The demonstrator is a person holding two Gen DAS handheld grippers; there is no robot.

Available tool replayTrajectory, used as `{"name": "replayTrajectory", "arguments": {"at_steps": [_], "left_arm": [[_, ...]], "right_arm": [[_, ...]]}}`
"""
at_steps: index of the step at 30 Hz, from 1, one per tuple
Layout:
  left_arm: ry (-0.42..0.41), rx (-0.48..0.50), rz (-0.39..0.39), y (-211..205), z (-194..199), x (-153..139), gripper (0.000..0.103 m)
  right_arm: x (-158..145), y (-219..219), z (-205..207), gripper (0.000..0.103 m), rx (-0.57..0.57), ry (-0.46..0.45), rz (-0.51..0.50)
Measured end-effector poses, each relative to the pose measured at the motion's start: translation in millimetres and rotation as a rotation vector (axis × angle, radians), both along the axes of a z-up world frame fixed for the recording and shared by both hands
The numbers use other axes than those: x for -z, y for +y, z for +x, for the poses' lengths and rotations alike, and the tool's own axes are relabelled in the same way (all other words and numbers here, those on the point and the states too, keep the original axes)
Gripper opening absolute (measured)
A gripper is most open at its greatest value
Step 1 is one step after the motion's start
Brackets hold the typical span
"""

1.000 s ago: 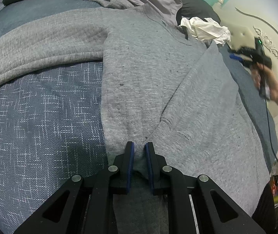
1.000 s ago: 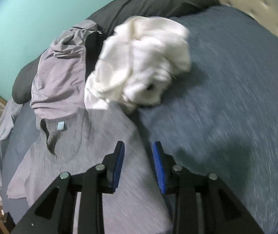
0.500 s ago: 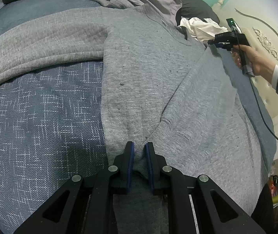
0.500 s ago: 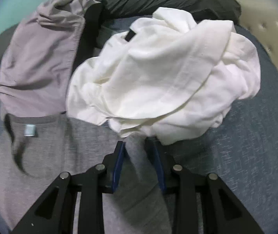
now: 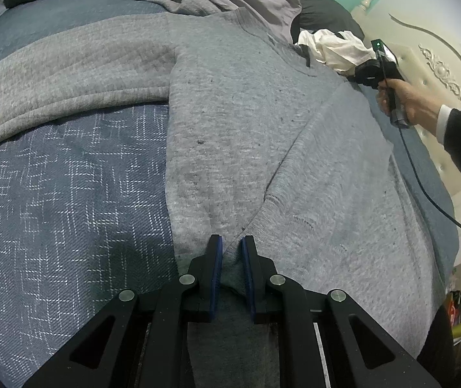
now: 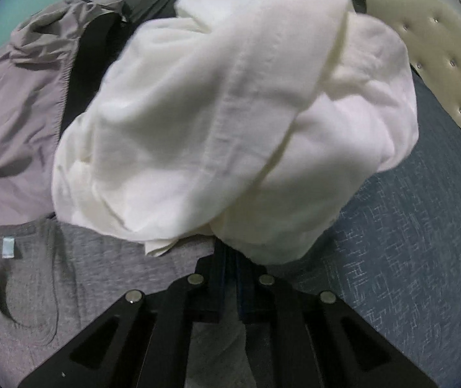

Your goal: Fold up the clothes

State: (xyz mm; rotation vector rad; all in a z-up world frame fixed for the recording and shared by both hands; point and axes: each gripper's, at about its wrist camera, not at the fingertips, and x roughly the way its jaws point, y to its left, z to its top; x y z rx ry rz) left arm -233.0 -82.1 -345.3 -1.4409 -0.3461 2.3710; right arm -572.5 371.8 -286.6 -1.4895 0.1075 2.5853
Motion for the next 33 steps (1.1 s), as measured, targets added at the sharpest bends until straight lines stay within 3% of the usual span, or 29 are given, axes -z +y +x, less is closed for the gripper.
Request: {"name": "replayTrajectory", "arguments": {"at_steps": [8,12,15,18,24,29,33], "left_arm": [[-0.002,0.002,0.000,0,-1,2,0.015],[-0.004,0.000,0.003,-1,-1,1,0.015],[-0.003,0.000,-0.002,0,0,1,0.015],[-0.004,-0.003,-0.004,0,0,0,0.015],[-0.006,-0.007,-0.002,1,0,0,0.015],[-0.012,-0.022,0.013,-1,2,-2,0.015],[-0.005,-0.031,0.007,0,6,-3,0.018]], "right_arm": [[14,2,-9,0.004,-0.024,-0.012,0.025],[-1,17,1,0.005,-0.020,0.065,0.016],[-12,35,11,0.006,-0.011,0.094,-0.050],[-20,40,24,0.006,-0.045,0.094,-0.036],[-33,64,65,0.007,-0.015,0.138,-0.144],[-45,56,117,0.008,-0.001,0.157,-0.223],[-43,55,147,0.021,-0.007,0.159,-0.250]]}}
